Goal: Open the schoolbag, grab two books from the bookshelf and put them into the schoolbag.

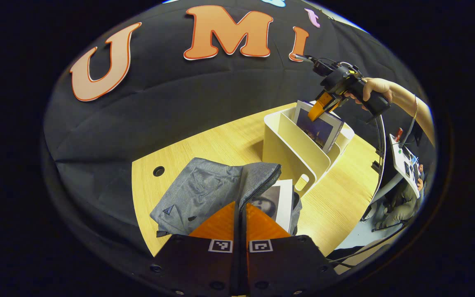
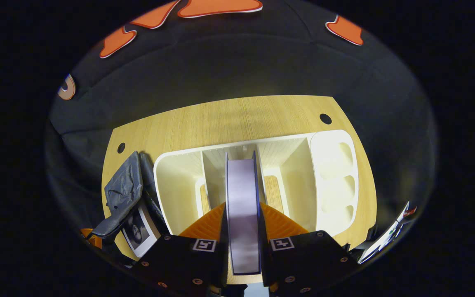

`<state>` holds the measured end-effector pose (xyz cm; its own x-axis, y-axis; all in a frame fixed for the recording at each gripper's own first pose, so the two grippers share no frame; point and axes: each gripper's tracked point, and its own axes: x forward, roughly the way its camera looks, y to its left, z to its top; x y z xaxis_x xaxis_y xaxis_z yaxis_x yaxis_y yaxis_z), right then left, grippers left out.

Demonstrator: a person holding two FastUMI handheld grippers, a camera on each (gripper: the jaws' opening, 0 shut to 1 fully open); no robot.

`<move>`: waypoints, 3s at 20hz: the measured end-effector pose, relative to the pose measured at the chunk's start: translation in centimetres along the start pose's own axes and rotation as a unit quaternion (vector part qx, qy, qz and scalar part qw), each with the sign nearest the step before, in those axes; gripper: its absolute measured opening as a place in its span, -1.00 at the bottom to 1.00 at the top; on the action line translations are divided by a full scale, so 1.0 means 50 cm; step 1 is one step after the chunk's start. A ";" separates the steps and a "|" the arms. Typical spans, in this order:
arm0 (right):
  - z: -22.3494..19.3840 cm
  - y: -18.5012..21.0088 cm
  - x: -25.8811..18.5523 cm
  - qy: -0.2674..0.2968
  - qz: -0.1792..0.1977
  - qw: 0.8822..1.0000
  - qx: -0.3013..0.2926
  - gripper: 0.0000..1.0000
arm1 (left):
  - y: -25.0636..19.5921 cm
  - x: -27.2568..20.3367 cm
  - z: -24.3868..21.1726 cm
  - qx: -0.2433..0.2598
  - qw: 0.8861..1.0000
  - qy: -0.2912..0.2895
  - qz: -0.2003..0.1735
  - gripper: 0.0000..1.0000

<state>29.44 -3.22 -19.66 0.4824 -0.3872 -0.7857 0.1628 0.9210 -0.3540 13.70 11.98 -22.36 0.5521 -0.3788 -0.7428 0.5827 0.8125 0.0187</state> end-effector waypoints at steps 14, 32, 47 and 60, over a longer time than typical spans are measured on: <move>0.038 -0.023 -0.340 -0.115 0.031 0.991 0.061 -0.42 | -0.005 0.005 -0.001 0.006 1.000 -0.001 -0.012 -0.99; -0.340 0.198 -0.320 -0.114 0.305 0.841 0.431 -0.43 | -0.001 -0.014 0.014 0.023 1.000 -0.002 0.004 -0.99; -0.302 0.452 -0.078 -0.130 0.291 0.807 0.498 -0.44 | -0.028 -0.033 0.028 0.053 0.999 -0.005 0.006 -0.98; -0.258 0.557 -0.020 -0.093 0.259 0.847 0.456 -0.30 | -0.039 -0.046 0.025 0.035 0.999 -0.006 -0.015 -0.99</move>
<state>22.38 22.28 -35.26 0.8054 0.0145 -0.5926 0.4435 0.6487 0.6185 12.03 10.69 -19.85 0.5405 -0.4090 -0.7352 0.6394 0.7676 0.0431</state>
